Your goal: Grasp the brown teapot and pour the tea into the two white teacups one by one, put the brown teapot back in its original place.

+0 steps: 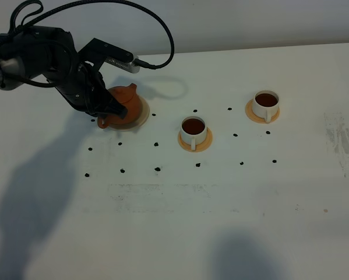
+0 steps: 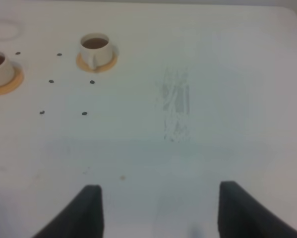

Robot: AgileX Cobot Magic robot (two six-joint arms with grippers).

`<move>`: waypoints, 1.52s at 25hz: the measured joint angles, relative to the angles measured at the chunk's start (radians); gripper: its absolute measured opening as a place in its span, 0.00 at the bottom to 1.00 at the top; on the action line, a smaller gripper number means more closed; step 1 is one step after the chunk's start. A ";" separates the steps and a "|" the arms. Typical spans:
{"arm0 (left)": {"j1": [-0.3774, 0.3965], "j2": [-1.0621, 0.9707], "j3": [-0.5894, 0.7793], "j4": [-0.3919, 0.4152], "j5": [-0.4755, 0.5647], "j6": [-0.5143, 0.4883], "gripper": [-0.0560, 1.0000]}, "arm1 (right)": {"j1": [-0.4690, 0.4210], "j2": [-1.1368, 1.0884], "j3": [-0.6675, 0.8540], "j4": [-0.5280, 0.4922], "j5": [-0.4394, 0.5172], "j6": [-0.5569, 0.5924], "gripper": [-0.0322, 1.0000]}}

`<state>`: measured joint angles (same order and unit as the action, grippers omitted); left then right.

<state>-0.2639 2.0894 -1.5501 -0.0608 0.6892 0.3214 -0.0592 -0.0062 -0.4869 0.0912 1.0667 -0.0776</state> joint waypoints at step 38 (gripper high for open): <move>0.088 -0.178 0.000 0.082 0.031 -0.048 0.48 | 0.000 0.000 0.000 0.000 0.001 0.000 0.53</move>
<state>-0.1757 1.9113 -1.5497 0.0216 0.7198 0.2732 -0.0592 -0.0062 -0.4869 0.0912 1.0675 -0.0776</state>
